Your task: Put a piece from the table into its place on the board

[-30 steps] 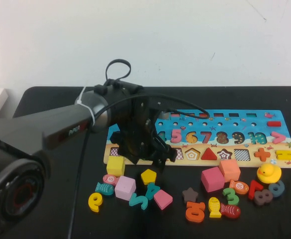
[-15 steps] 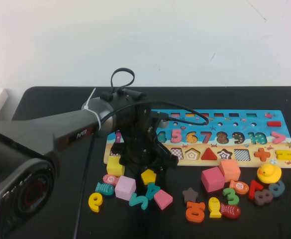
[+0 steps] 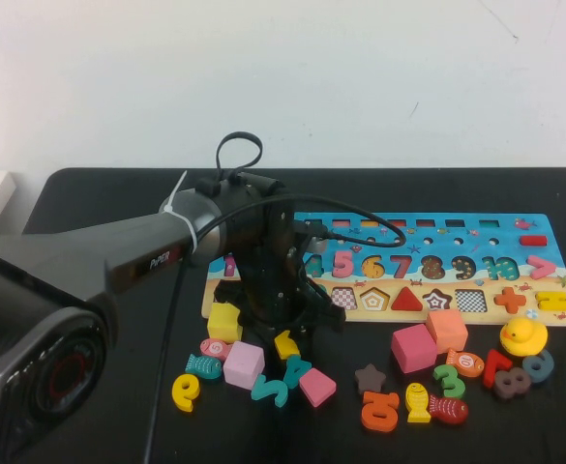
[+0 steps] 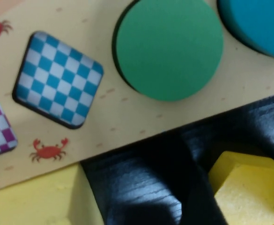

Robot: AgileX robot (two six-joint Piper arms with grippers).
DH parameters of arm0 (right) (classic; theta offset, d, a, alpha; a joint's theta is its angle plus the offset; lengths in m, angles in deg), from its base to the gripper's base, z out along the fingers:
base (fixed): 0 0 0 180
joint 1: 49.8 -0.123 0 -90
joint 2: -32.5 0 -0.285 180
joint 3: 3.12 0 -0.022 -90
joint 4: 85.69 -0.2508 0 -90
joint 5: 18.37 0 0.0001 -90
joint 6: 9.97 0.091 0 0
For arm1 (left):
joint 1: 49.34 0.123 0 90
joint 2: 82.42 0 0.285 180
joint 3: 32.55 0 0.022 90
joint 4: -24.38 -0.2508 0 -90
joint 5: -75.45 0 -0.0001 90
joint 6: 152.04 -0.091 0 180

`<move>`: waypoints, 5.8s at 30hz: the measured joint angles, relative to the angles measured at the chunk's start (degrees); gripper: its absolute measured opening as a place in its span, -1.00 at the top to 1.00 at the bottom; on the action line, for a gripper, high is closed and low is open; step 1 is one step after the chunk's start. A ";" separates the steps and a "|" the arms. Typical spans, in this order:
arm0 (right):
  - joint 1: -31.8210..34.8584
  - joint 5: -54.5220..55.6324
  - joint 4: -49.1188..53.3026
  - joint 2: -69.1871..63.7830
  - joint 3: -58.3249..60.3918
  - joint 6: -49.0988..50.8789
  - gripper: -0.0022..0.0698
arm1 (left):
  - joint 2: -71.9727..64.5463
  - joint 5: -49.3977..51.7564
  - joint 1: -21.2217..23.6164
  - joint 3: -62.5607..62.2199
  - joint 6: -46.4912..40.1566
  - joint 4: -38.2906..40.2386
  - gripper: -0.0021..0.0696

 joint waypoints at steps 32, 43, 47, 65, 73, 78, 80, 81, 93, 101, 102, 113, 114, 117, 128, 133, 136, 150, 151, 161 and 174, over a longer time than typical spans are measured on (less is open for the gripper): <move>0.00 0.00 0.00 0.00 0.00 0.00 0.89 | -1.03 -4.12 -3.60 -12.87 -7.83 6.04 0.02; 0.00 0.00 0.00 0.00 0.00 0.00 0.89 | -2.84 -11.27 -7.37 -12.98 -9.69 5.62 0.02; 0.00 0.00 0.00 0.00 0.00 0.00 0.89 | -4.11 -13.92 -7.63 -12.91 -9.37 4.10 0.02; 0.00 0.00 0.00 0.00 0.00 0.00 0.89 | -7.38 -15.03 -7.63 -13.23 -4.08 -3.49 0.02; 0.00 0.00 0.00 0.00 0.00 0.00 0.89 | -7.38 -14.66 -7.72 -13.23 -3.95 -3.73 0.02; 0.00 0.00 0.00 0.00 0.00 0.00 0.89 | -7.38 -14.36 -7.72 -13.23 -3.95 -3.81 0.02; 0.00 0.00 0.00 0.00 0.00 0.00 0.89 | -7.38 -14.21 -7.72 -13.30 -3.95 -3.81 0.02; 0.00 0.00 0.00 0.00 0.00 0.00 0.89 | -7.38 -14.04 -7.72 -13.30 -3.95 -3.81 0.02; 0.00 0.00 0.00 0.00 0.00 0.00 0.89 | -7.38 -13.10 -7.72 -13.35 -3.83 -3.86 -0.11; 0.00 0.00 0.00 0.00 0.00 0.00 0.89 | -7.38 -12.96 -7.72 -13.35 -3.80 -5.01 -0.46; 0.00 0.00 0.00 0.00 0.00 0.00 0.89 | -7.38 -13.07 -7.72 -13.35 -3.80 -5.38 -0.47; 0.00 0.00 0.00 0.00 0.00 0.00 0.89 | -5.16 -13.77 -7.86 -13.35 -4.37 -7.04 -0.48; 0.00 0.00 0.00 0.00 0.00 0.00 0.89 | -4.90 -14.24 -7.97 -13.35 -4.51 -7.43 -0.48; 0.00 0.00 0.00 0.00 0.00 0.00 0.89 | -4.51 -14.91 -8.00 -13.44 -4.80 -7.91 -0.41; 0.00 0.00 0.00 0.00 0.00 0.00 0.89 | -6.96 -15.55 -8.72 -13.44 -5.98 -6.15 0.84; 0.00 0.00 0.00 0.00 0.00 0.00 0.89 | -7.44 -15.81 -8.72 -13.44 -6.08 -5.93 0.93; 0.00 0.00 0.00 0.00 0.00 0.00 0.89 | -7.32 -15.81 -8.72 -13.44 -6.08 -6.03 0.94; 0.00 0.00 0.00 0.00 0.00 0.00 0.89 | 14.36 -1.87 -8.72 -13.44 -6.26 -23.58 0.94; 0.00 0.00 0.00 0.00 0.00 0.00 0.89 | 16.84 -0.41 -8.72 -13.44 -6.36 -24.84 0.94; 0.00 0.00 0.00 0.00 0.00 0.00 0.89 | 39.86 5.82 -8.72 -13.05 -7.40 -26.23 0.94; 0.00 0.00 0.00 0.00 0.00 0.00 0.89 | 72.62 -3.11 -8.72 26.42 -5.52 -24.11 0.94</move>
